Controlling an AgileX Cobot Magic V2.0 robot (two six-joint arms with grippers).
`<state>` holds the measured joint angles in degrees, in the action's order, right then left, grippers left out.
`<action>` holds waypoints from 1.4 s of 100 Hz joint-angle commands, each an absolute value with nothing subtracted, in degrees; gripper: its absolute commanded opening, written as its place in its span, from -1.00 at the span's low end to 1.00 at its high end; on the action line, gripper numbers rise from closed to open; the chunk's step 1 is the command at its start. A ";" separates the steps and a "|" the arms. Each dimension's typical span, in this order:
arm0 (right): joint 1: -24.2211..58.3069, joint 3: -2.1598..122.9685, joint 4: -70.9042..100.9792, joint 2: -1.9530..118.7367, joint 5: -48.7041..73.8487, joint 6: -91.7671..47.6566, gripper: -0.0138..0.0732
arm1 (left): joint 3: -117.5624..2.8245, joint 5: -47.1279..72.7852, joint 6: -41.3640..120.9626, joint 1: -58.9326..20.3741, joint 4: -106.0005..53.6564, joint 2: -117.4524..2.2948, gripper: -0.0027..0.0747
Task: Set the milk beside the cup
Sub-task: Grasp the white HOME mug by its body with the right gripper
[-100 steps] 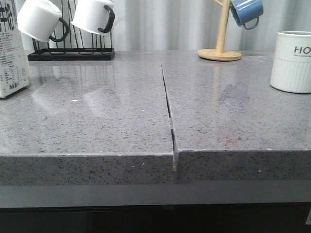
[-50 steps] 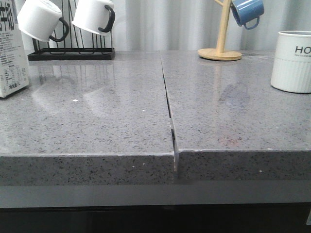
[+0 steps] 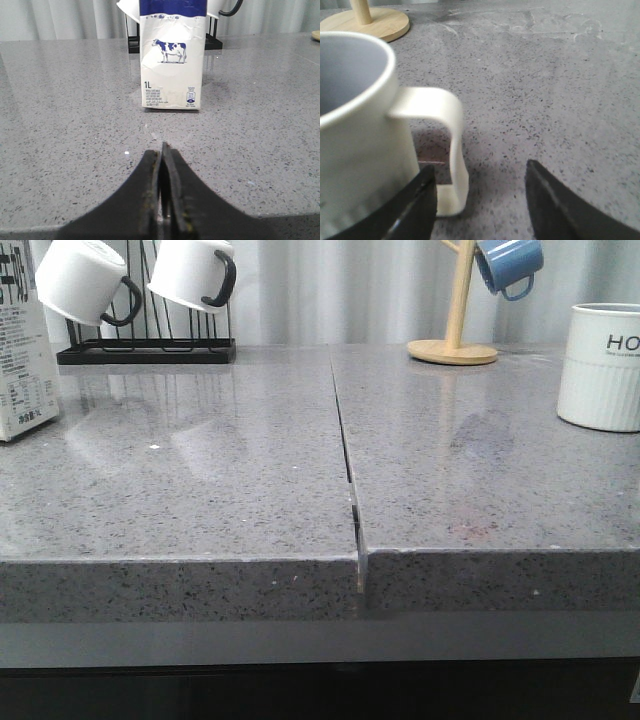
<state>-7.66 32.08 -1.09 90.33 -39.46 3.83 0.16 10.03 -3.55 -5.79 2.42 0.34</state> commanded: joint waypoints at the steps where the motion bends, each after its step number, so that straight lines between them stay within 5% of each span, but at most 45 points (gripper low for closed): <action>1: -7.78 35.87 -0.79 90.87 -44.42 3.62 0.27 | 2.47 5.39 -3.75 -5.85 1.94 2.20 -0.99; 16: -7.78 39.05 -0.79 93.52 -44.38 3.45 0.19 | 2.47 5.39 -3.75 -5.85 1.94 2.20 -0.99; 36: -7.78 39.56 -0.79 94.37 -44.02 3.45 -0.62 | 2.47 5.39 -3.75 -5.85 1.94 2.20 -0.99; 46: -7.78 39.56 -0.85 94.37 -44.36 3.45 -0.85 | 2.47 5.39 -3.75 -5.85 1.94 2.20 -0.99; 77: -5.08 39.56 -1.21 92.74 -45.14 3.45 -0.84 | 2.47 5.39 -3.75 -5.85 1.94 2.20 -0.99; 140: 21.62 43.20 7.73 90.61 -39.55 -1.72 -0.62 | 2.47 5.39 -3.75 -5.85 1.94 2.20 -0.99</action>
<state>19.62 40.14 7.57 91.66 -36.02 -0.41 0.16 10.03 -3.55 -5.79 2.42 0.34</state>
